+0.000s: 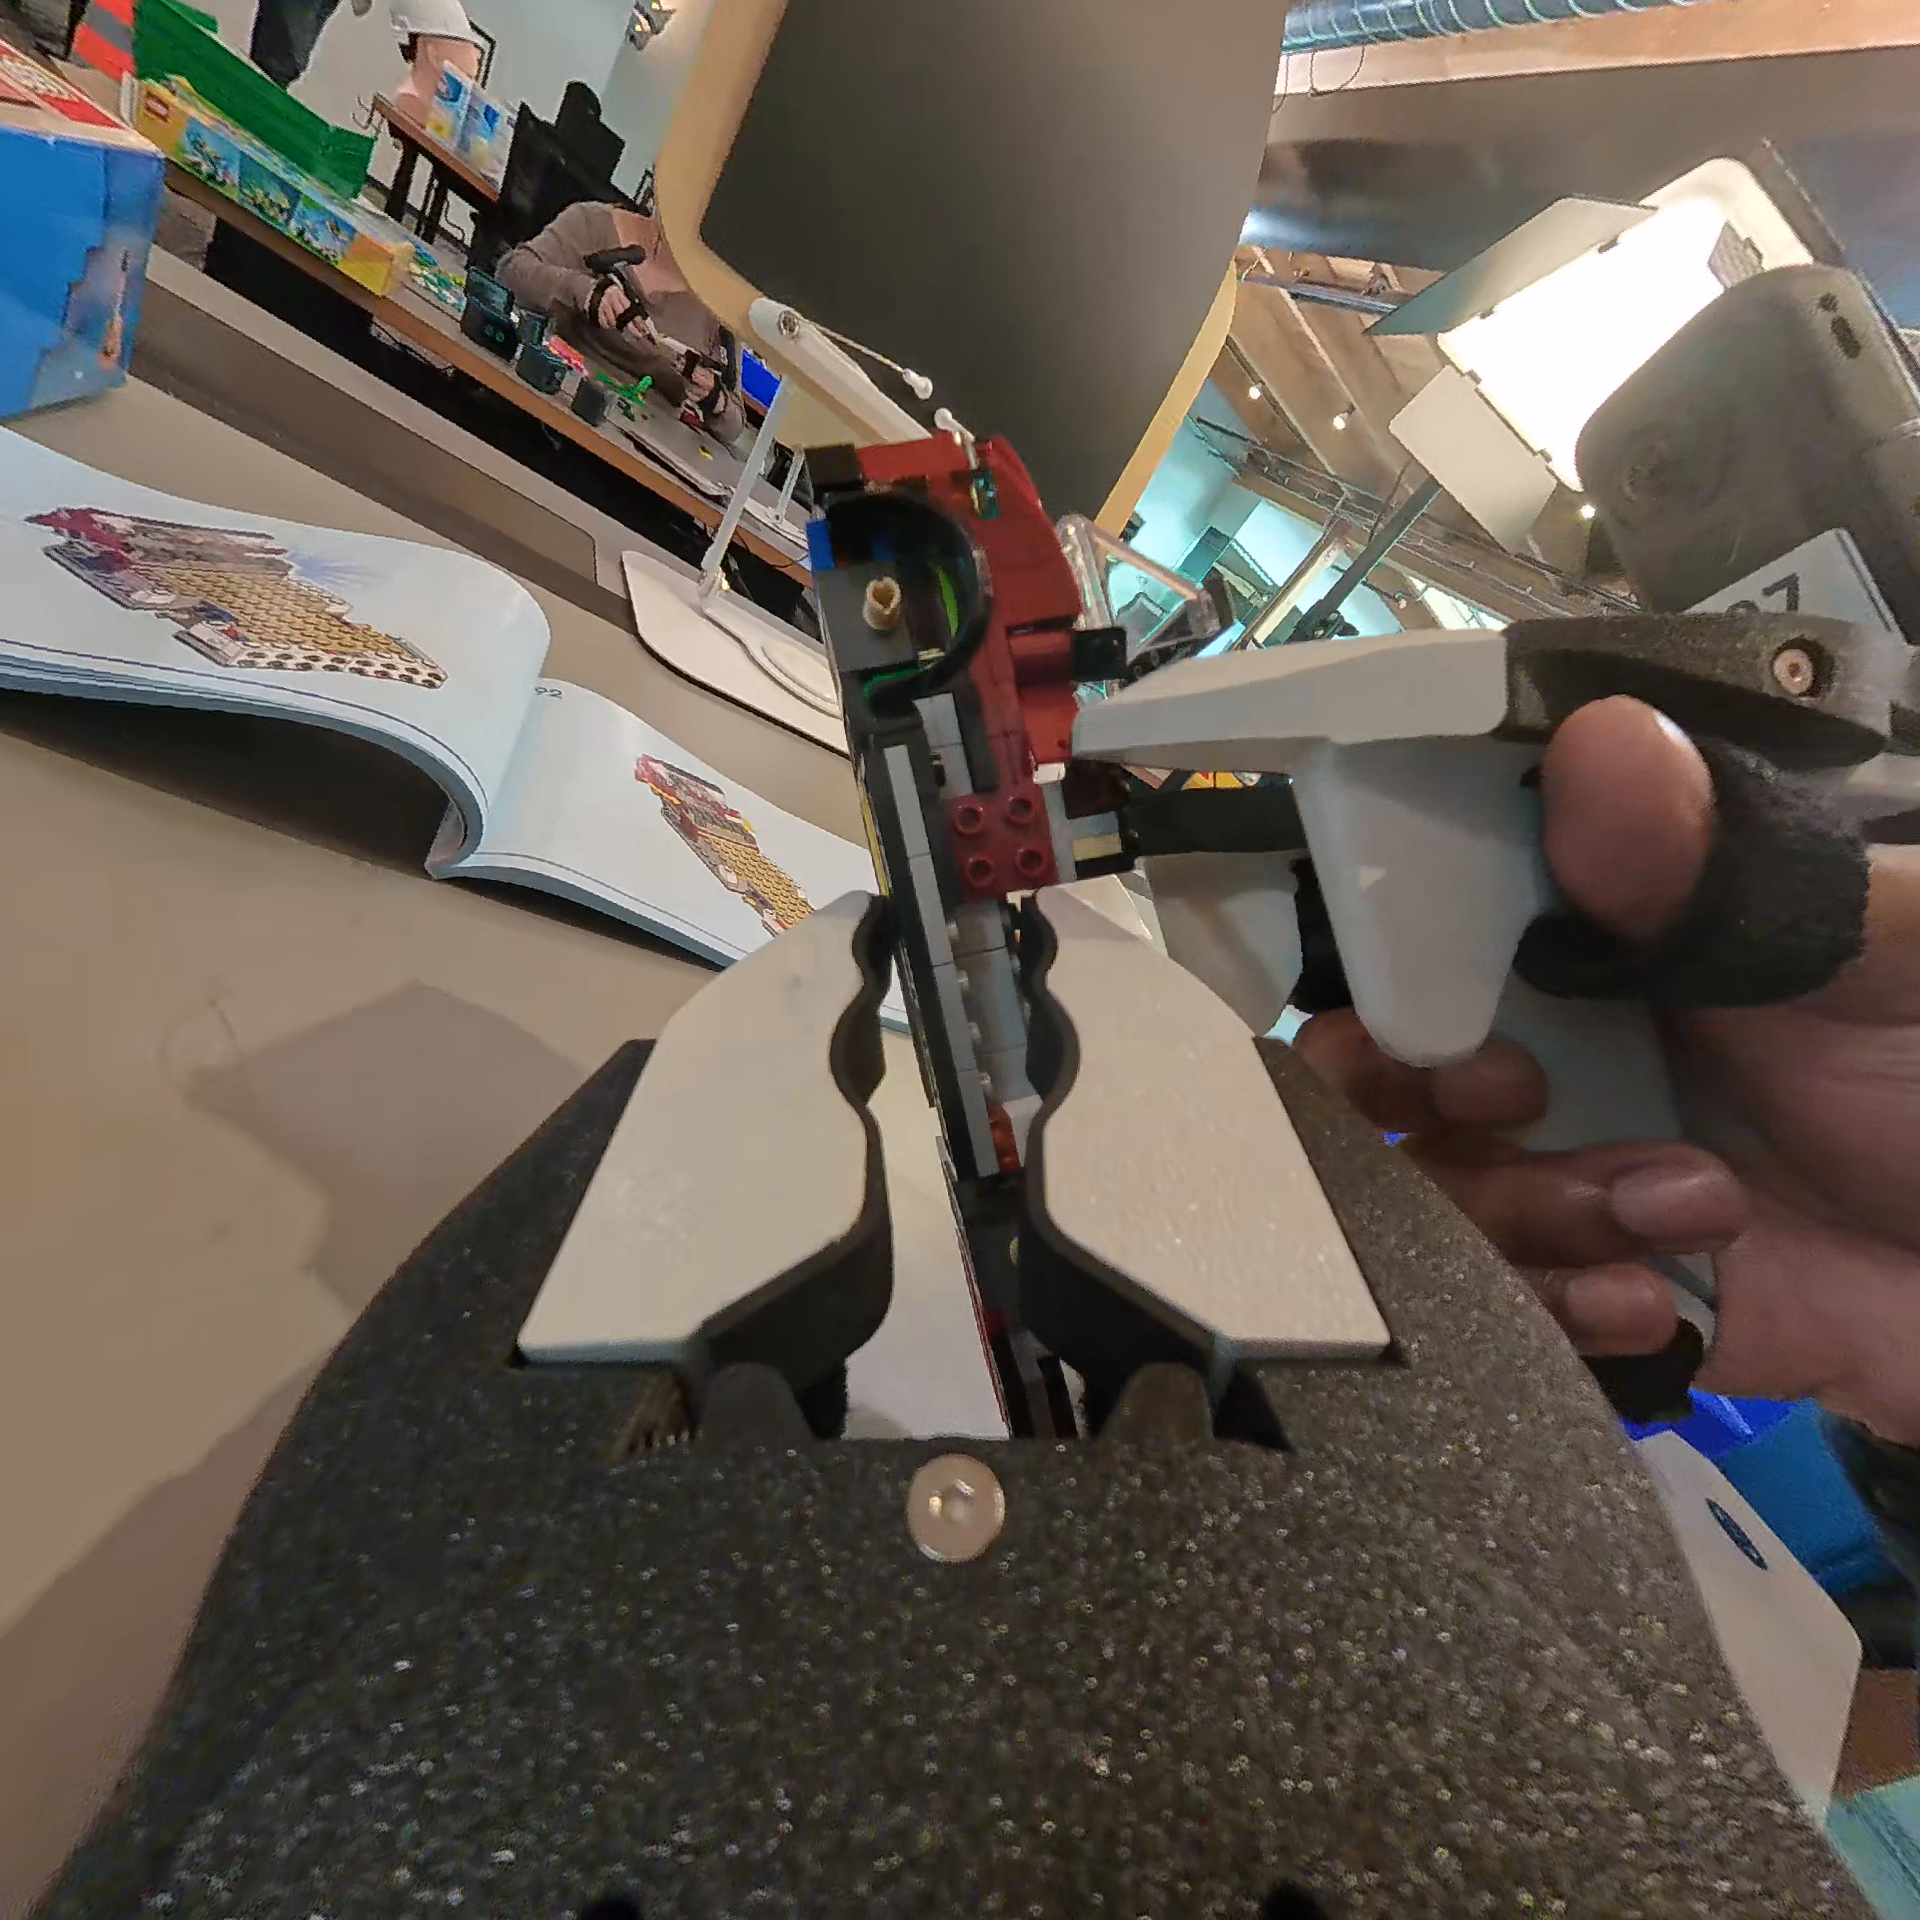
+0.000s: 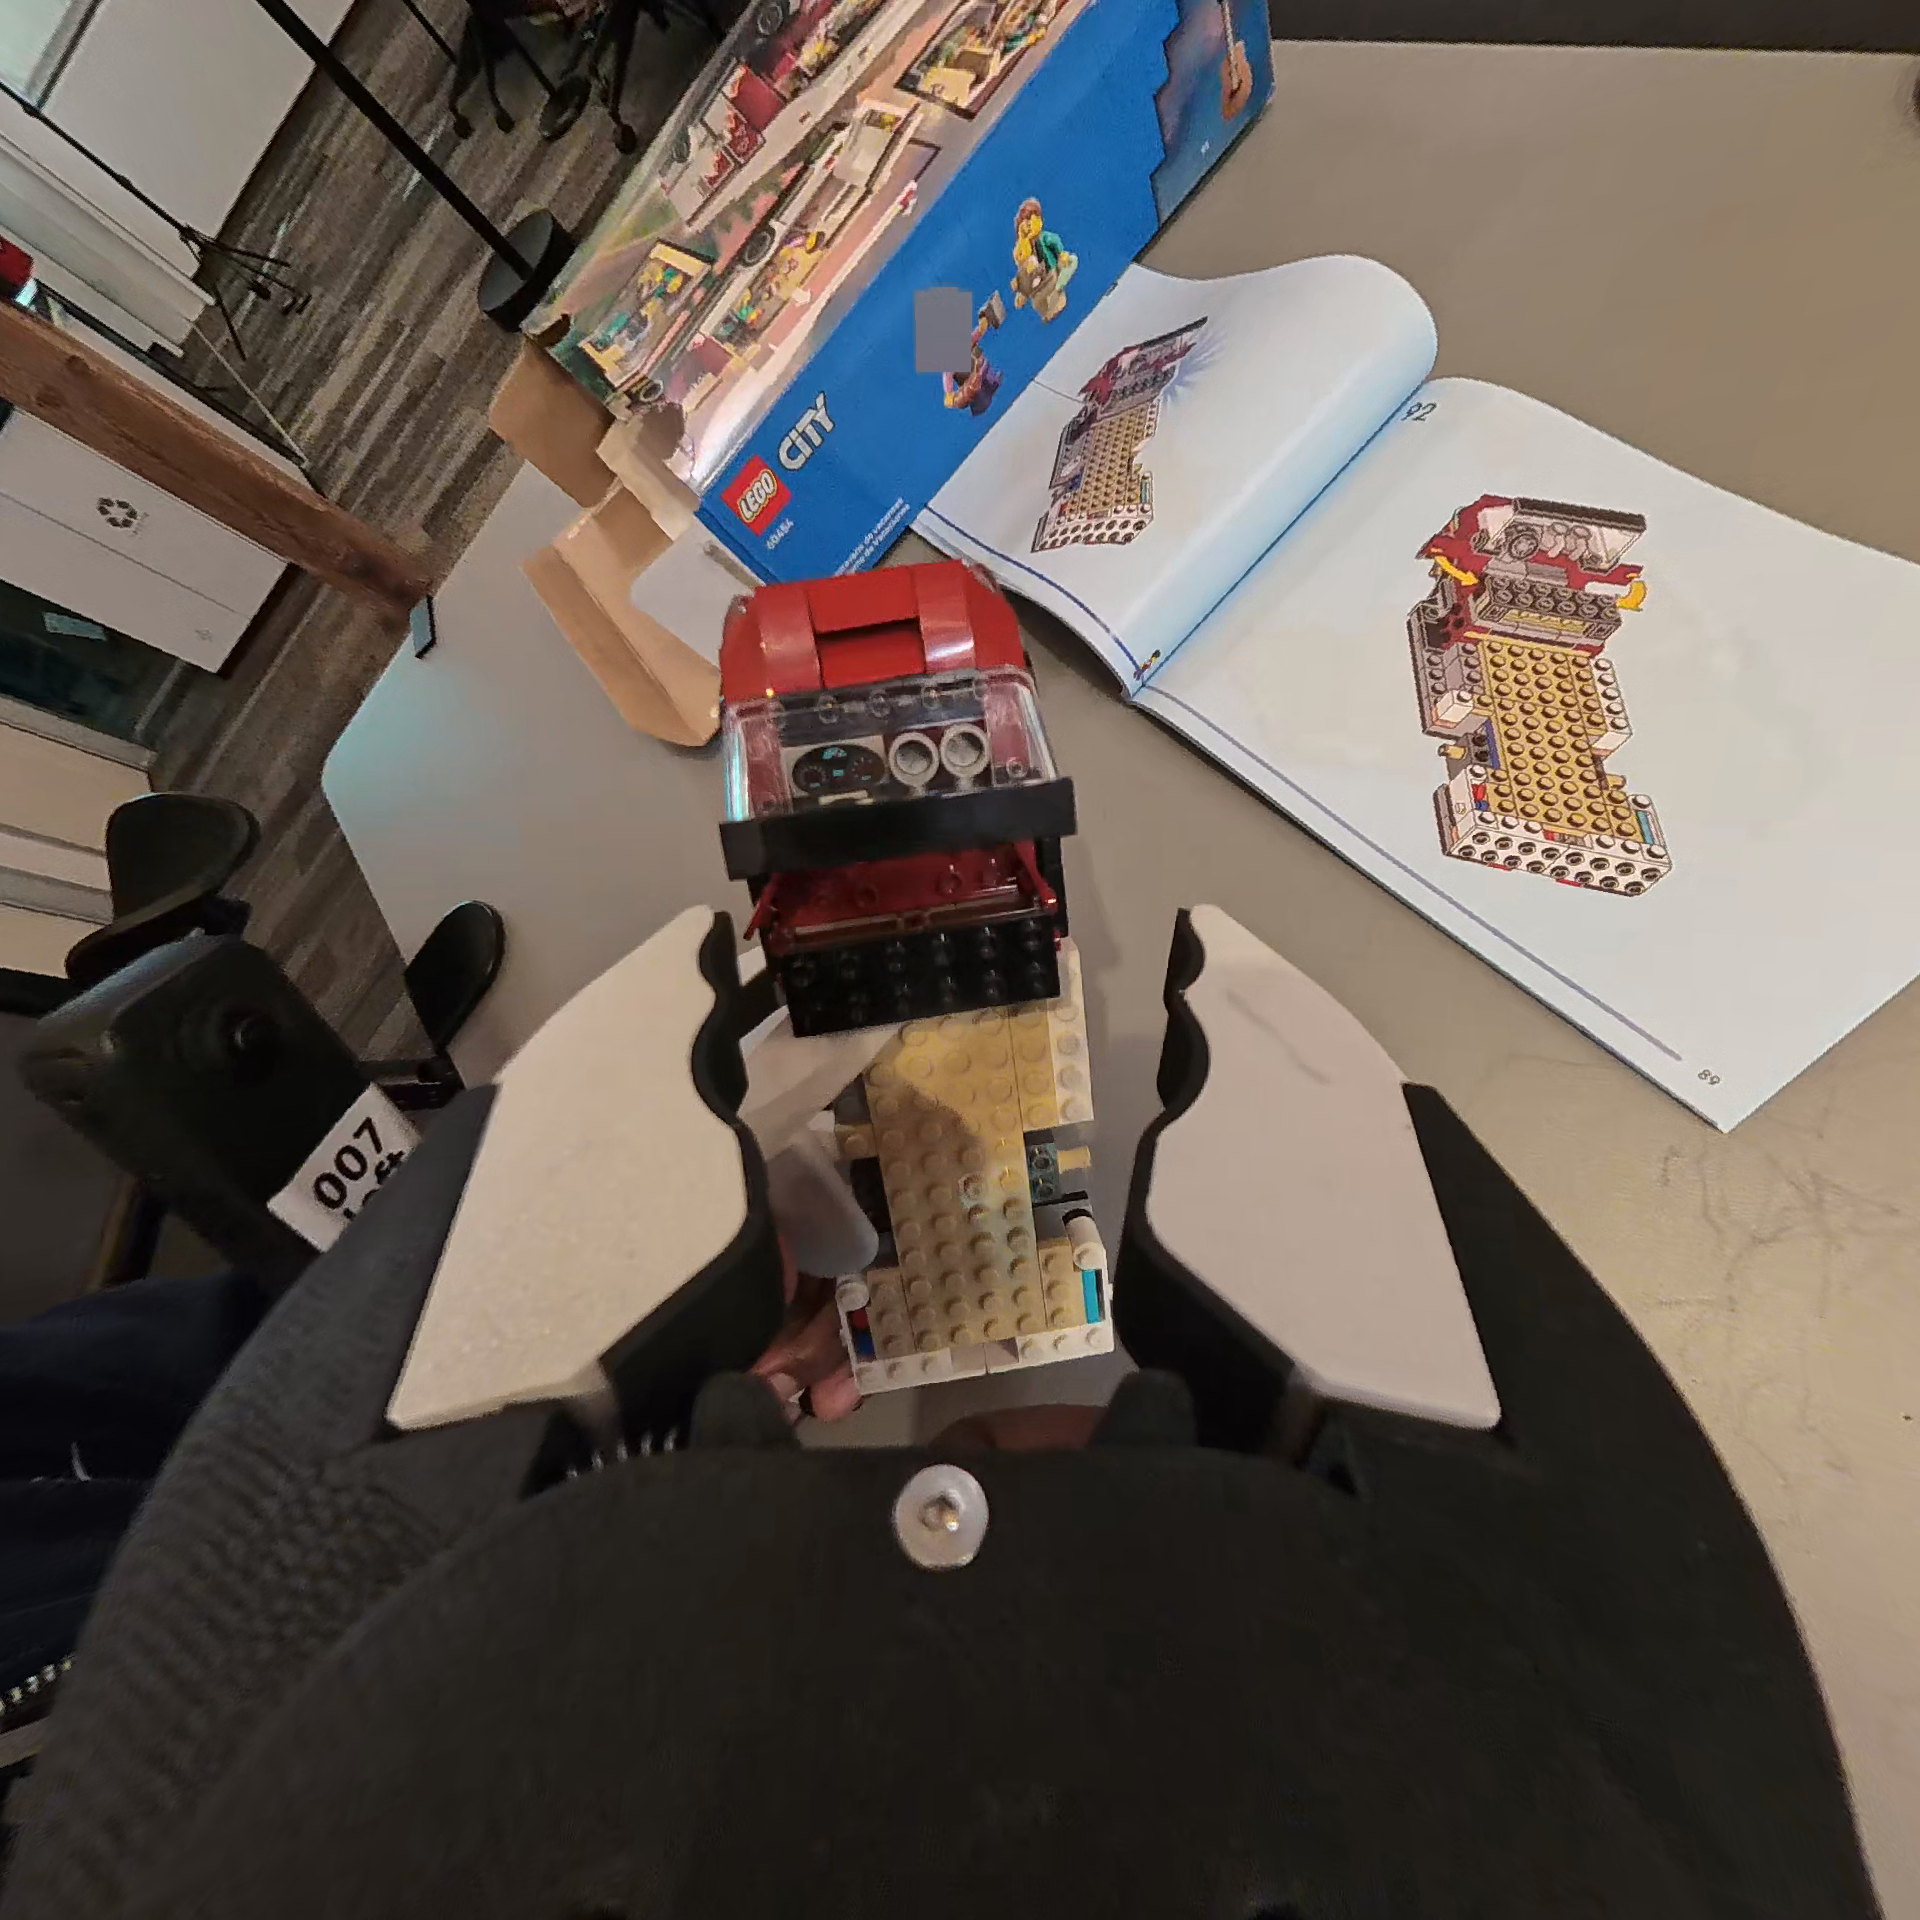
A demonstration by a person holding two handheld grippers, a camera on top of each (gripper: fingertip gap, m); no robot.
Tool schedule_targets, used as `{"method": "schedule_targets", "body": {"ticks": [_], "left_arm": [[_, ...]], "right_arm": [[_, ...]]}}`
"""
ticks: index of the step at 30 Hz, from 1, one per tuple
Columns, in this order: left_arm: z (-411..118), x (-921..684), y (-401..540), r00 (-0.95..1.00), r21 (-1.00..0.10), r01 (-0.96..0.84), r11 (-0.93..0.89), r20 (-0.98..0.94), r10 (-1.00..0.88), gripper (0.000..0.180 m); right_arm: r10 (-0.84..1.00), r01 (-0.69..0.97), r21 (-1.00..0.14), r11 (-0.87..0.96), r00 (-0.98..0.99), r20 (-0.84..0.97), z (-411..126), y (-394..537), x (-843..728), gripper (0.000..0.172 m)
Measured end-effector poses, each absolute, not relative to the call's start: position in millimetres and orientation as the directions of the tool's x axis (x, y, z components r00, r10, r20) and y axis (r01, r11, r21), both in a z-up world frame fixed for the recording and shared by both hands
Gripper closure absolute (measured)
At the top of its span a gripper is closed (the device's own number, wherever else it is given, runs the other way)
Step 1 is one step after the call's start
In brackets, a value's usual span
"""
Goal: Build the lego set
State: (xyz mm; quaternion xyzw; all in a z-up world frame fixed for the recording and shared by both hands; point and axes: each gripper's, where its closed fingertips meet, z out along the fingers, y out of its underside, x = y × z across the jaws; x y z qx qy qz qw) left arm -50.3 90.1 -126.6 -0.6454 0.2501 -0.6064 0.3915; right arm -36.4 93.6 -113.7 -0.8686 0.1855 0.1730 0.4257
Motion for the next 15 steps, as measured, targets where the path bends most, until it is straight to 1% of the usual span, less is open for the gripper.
{"method": "schedule_targets", "body": {"ticks": [2, 6, 15], "left_arm": [[-127.2, -49.8, 89.8, 0.135, -0.804, 0.150, -0.575, 0.593, -0.794, 0.157], [-130.1, -47.4, 87.9, 0.124, -0.792, 0.133, -0.596, 0.610, -0.782, 0.157], [-131.5, -46.0, 87.1, 0.113, -0.778, 0.128, -0.616, 0.628, -0.770, 0.157]], "right_arm": [[-0.172, -0.470, -0.668, -0.577, 0.869, -0.463, -114.7, 93.9, -37.3, 0.097], [-0.150, -0.459, -0.670, -0.584, 0.872, -0.466, -113.6, 94.5, -40.6, 0.115], [-0.148, -0.448, -0.683, -0.577, 0.880, -0.452, -115.0, 94.0, -39.2, 0.117]]}}
